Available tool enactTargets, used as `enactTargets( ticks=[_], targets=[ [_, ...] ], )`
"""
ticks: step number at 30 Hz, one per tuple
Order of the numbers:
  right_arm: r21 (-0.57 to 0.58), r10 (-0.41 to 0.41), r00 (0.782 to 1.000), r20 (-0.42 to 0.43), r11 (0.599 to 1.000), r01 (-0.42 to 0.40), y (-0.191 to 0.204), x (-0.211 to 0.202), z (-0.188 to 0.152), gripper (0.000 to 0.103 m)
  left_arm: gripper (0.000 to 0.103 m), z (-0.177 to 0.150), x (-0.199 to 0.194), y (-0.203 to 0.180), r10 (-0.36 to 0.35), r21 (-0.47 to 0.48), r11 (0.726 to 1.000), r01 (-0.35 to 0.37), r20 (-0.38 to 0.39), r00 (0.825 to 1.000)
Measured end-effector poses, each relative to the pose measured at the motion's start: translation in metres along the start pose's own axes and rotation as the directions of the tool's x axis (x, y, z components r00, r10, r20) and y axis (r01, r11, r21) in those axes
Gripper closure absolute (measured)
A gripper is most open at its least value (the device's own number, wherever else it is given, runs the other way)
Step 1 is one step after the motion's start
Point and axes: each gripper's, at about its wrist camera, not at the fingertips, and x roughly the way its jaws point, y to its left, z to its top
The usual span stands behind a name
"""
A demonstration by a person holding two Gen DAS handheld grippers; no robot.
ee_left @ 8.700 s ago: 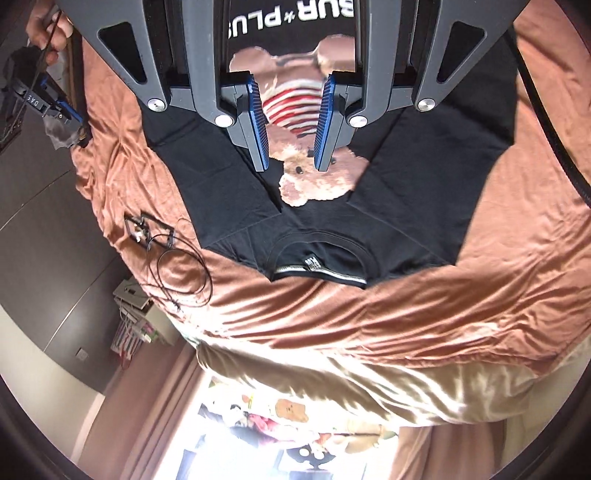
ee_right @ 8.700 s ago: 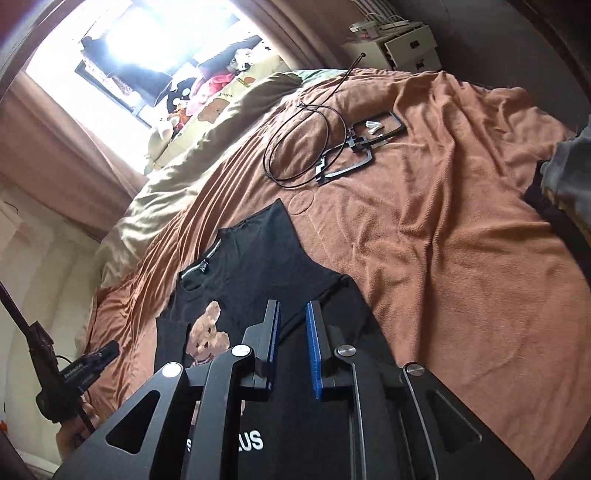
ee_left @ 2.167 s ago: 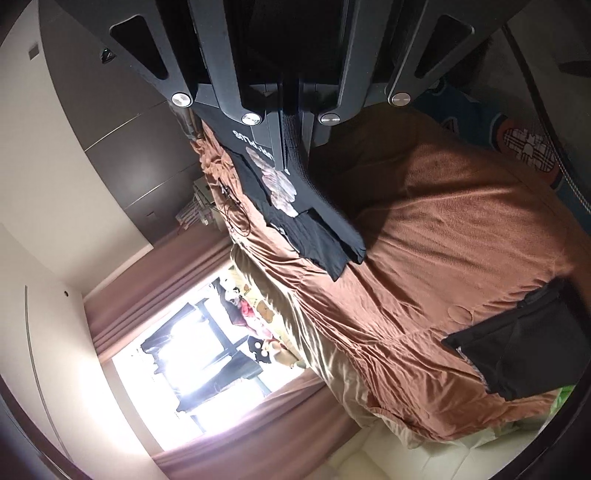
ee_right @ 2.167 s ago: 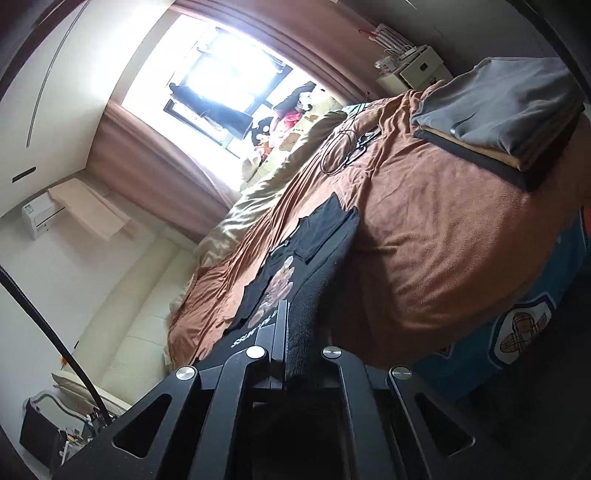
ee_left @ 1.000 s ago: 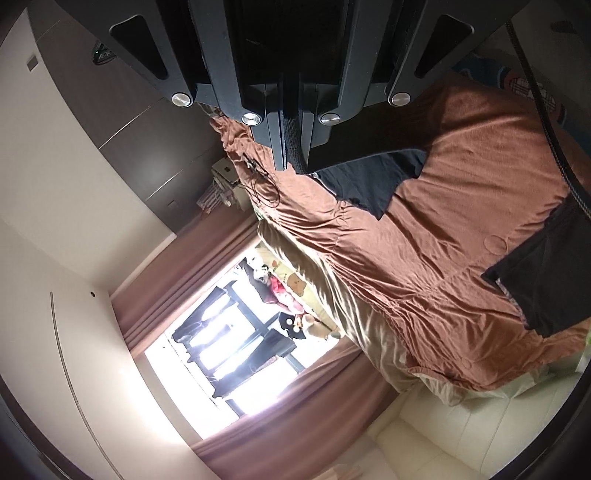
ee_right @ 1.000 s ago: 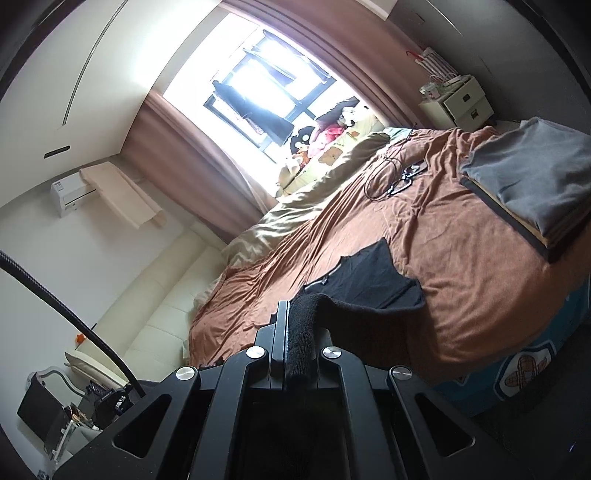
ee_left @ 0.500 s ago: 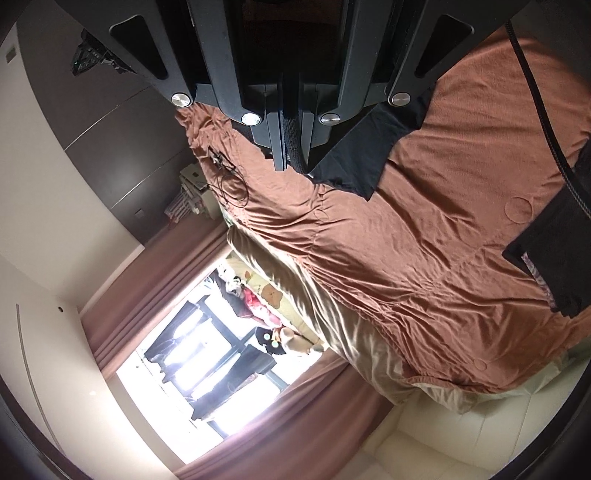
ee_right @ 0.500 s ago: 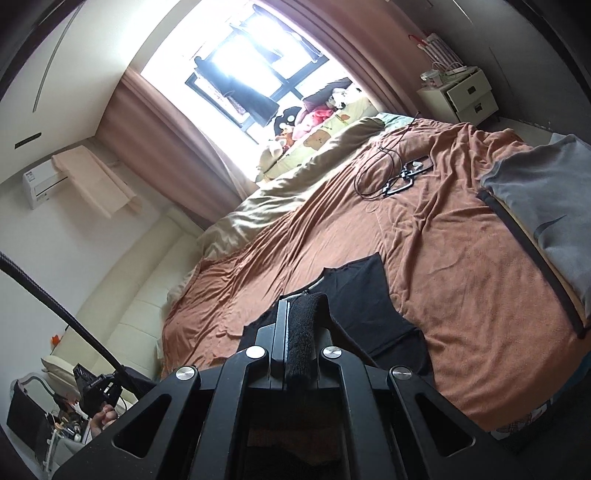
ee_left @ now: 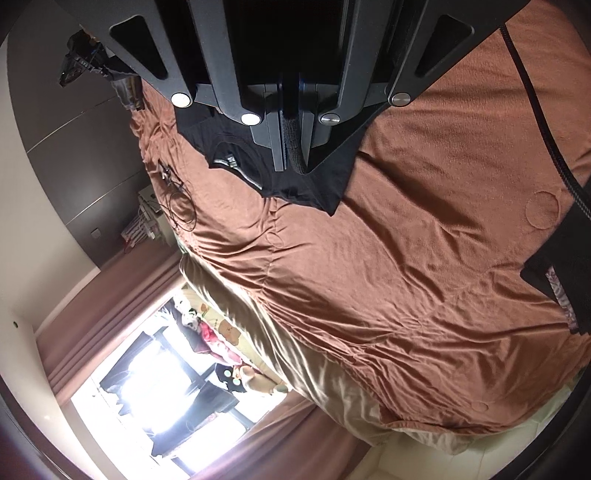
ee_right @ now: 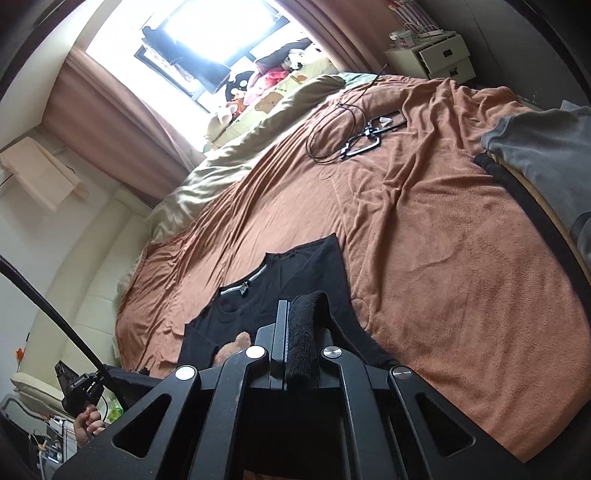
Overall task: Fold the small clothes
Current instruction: 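Lift the hem with both tools and fold it over toward the collar, then lower the hem onto the shirt and open both tools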
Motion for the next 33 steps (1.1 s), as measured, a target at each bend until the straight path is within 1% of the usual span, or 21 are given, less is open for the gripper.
enactTargets(
  ticks=[5,15,17,20,22,23,24,25,26,27,28,30,33],
  targets=[
    [0.029,-0.046,0.998,-0.042,0.998,0.047,0.001,0.036,0.010,0.103,0.099,0.004,0.039,0.014,0.044,-0.019,0.999,-0.045,-0.041,0.998],
    [0.016,-0.145,0.985,-0.098,0.989,0.147,0.012,0.087,0.028,0.103,0.099,0.018,0.103,0.029,0.143,-0.047,0.988,-0.148,-0.088,0.986],
    [0.015,-0.164,0.981,-0.107,0.986,0.167,0.013,0.099,0.030,0.103,0.099,0.020,0.117,0.032,0.175,-0.046,0.983,-0.180,-0.099,0.980],
    [0.032,-0.189,0.974,-0.127,0.980,0.194,0.010,0.115,0.031,0.103,0.098,0.020,0.137,0.038,0.230,-0.042,0.971,-0.236,-0.119,0.966],
    [0.027,-0.209,0.967,-0.142,0.976,0.215,0.010,0.122,0.030,0.101,0.097,0.020,0.149,0.042,0.272,-0.037,0.959,-0.280,-0.152,0.950],
    [0.022,-0.212,0.966,-0.150,0.976,0.217,0.011,0.123,0.029,0.098,0.096,0.019,0.152,0.043,0.287,-0.030,0.955,-0.296,-0.170,0.943],
    [0.016,-0.215,0.965,-0.150,0.976,0.219,0.013,0.123,0.029,0.093,0.090,0.019,0.154,0.043,0.293,-0.020,0.953,-0.301,-0.180,0.939],
    [0.005,-0.224,0.964,-0.145,0.974,0.227,0.015,0.121,0.029,0.071,0.077,0.018,0.153,0.042,0.290,-0.009,0.955,-0.296,-0.182,0.940],
    [-0.003,-0.224,0.965,-0.134,0.974,0.226,0.018,0.118,0.030,0.039,0.069,0.017,0.151,0.041,0.287,0.003,0.957,-0.291,-0.184,0.940],
    [-0.014,-0.212,0.971,-0.106,0.977,0.212,0.022,0.109,0.031,0.028,0.052,0.017,0.148,0.039,0.288,0.019,0.957,-0.289,-0.183,0.940],
    [-0.028,-0.206,0.974,-0.089,0.978,0.205,0.023,0.103,0.031,0.026,0.041,0.017,0.143,0.036,0.291,0.041,0.957,-0.289,-0.176,0.940],
    [-0.067,-0.206,0.974,-0.099,0.977,0.200,0.028,0.097,0.029,0.026,0.038,0.016,0.137,0.032,0.302,0.085,0.953,-0.291,-0.170,0.938],
    [-0.160,-0.265,0.957,-0.119,0.956,0.245,0.032,0.094,0.024,0.026,0.038,0.012,0.134,0.028,0.337,0.174,0.936,-0.306,-0.195,0.921]
  ],
)
